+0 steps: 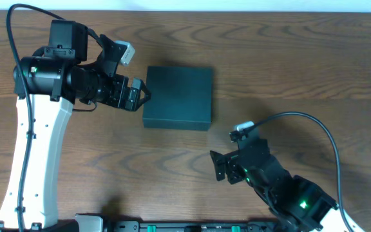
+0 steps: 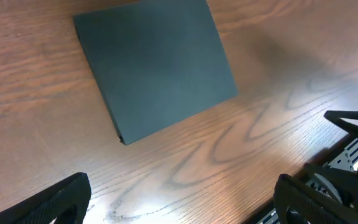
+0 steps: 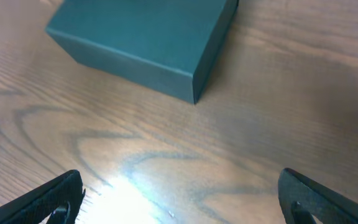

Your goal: Pack container

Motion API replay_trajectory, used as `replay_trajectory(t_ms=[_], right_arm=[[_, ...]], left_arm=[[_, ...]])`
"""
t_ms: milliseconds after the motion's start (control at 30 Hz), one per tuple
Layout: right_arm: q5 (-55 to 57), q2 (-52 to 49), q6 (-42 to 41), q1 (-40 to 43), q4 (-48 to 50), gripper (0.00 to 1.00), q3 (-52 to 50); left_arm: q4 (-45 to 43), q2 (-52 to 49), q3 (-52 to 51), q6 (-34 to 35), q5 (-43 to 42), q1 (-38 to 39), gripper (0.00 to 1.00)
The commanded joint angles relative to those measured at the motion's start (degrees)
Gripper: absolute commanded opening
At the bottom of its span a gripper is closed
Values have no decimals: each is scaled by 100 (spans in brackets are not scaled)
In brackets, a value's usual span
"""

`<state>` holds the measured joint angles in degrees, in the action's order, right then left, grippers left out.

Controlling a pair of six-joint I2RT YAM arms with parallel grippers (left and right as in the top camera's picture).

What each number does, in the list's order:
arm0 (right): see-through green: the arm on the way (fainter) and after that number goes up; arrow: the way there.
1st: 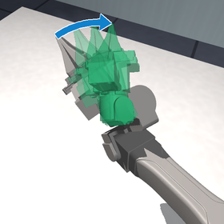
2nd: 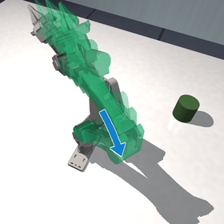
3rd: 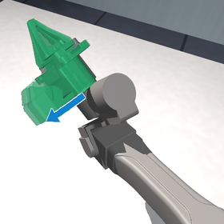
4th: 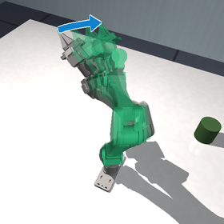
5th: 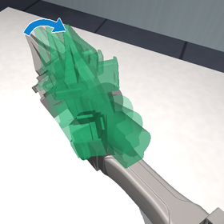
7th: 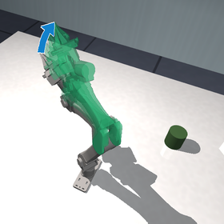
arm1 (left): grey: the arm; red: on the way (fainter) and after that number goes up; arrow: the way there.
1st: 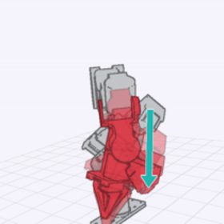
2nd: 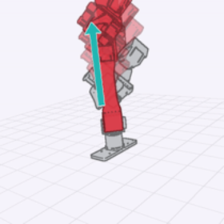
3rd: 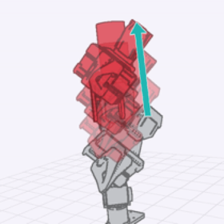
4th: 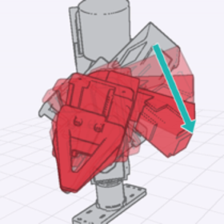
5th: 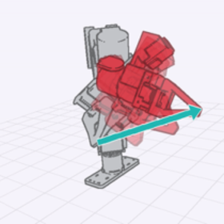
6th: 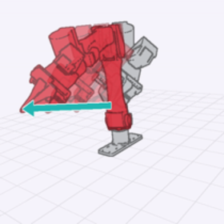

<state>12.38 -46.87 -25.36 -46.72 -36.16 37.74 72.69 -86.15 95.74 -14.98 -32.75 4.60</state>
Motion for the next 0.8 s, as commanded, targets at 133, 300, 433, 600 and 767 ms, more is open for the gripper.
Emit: replay_trajectory(t_ms=[133, 300, 433, 600, 767], right_arm=[[22, -387, 59, 24, -13, 99, 7], [22, -721, 59, 24, -11, 99, 7], [22, -953, 59, 24, -13, 99, 7], [22, -1226, 59, 24, -11, 99, 7], [20, -1427, 59, 24, -11, 99, 7]], left_arm=[[79, 306, 48, 24, 76, 2, 95], [-153, 1696, -188, 2, 487, 116, 95], [-1241, 3082, -1296, 168, 494, 131, 95], [-2778, 4769, -3700, 1276, 706, -94, 95], [-4098, 5984, -5897, 1622, 437, -264, 95]])
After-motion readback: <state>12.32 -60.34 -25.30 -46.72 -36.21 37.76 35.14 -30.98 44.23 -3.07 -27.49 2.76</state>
